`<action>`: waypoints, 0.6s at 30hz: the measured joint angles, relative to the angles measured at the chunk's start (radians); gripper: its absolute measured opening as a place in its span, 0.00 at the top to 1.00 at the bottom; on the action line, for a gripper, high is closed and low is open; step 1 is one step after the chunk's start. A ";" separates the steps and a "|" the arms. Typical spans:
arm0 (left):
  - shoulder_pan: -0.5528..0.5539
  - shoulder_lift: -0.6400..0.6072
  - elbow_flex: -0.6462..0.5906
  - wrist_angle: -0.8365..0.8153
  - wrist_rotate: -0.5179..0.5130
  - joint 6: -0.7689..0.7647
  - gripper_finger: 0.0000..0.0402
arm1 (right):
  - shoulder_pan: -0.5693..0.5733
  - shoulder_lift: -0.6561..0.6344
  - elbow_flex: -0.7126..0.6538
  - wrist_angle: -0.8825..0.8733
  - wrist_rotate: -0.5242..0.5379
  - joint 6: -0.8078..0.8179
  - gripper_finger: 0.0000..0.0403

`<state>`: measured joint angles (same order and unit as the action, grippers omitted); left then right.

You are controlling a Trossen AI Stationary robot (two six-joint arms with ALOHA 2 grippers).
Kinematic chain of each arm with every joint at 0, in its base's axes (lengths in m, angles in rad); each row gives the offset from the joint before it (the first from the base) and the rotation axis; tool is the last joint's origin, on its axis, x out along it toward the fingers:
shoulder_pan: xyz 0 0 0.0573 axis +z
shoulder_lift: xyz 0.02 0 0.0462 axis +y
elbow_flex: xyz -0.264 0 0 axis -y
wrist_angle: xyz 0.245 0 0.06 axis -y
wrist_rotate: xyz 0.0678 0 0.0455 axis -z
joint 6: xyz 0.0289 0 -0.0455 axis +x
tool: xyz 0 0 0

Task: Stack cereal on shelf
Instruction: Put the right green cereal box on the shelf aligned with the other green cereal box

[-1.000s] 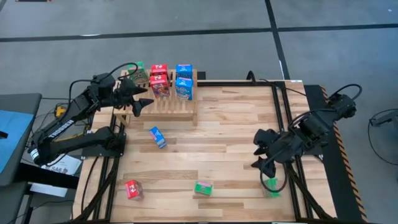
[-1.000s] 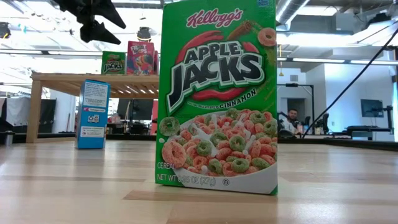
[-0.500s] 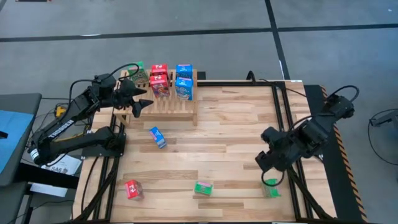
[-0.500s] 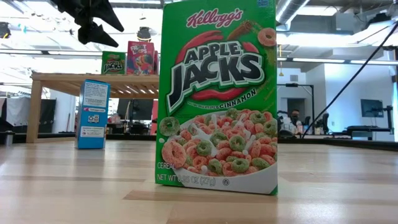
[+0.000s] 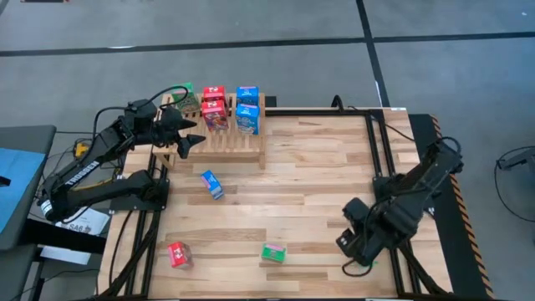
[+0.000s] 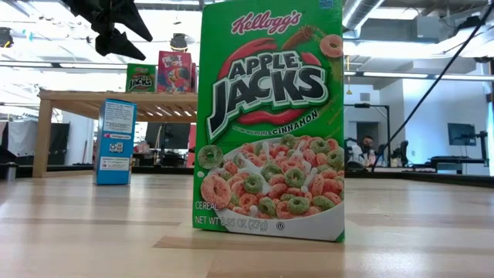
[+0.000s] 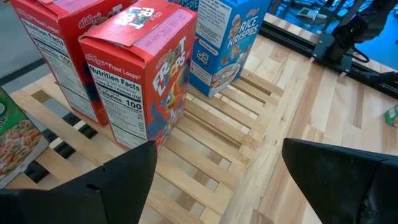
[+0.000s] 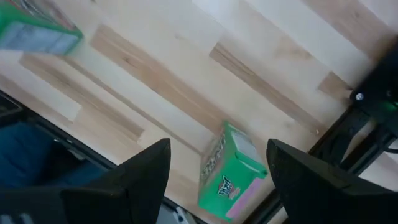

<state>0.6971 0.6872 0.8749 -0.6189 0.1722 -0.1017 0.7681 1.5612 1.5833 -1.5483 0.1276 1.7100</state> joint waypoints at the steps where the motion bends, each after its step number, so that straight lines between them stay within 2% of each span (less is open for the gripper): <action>1: 0.000 0.000 0.000 0.000 0.000 0.000 0.16 | 0.014 0.004 -0.001 0.000 0.000 0.002 0.28; 5: 0.000 0.000 0.000 0.000 0.000 0.000 0.16 | 0.086 0.009 -0.001 -0.027 0.004 0.115 0.28; 13: 0.000 0.000 0.000 0.000 0.000 0.000 0.16 | 0.264 -0.018 -0.006 -0.020 0.090 0.425 0.28; 18: 0.000 0.000 0.000 0.000 0.001 0.000 0.16 | 0.324 -0.018 -0.085 -0.022 0.081 0.593 0.28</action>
<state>0.6973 0.6872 0.8749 -0.6189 0.1730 -0.1017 1.0917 1.5433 1.4987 -1.5703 0.2082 2.3029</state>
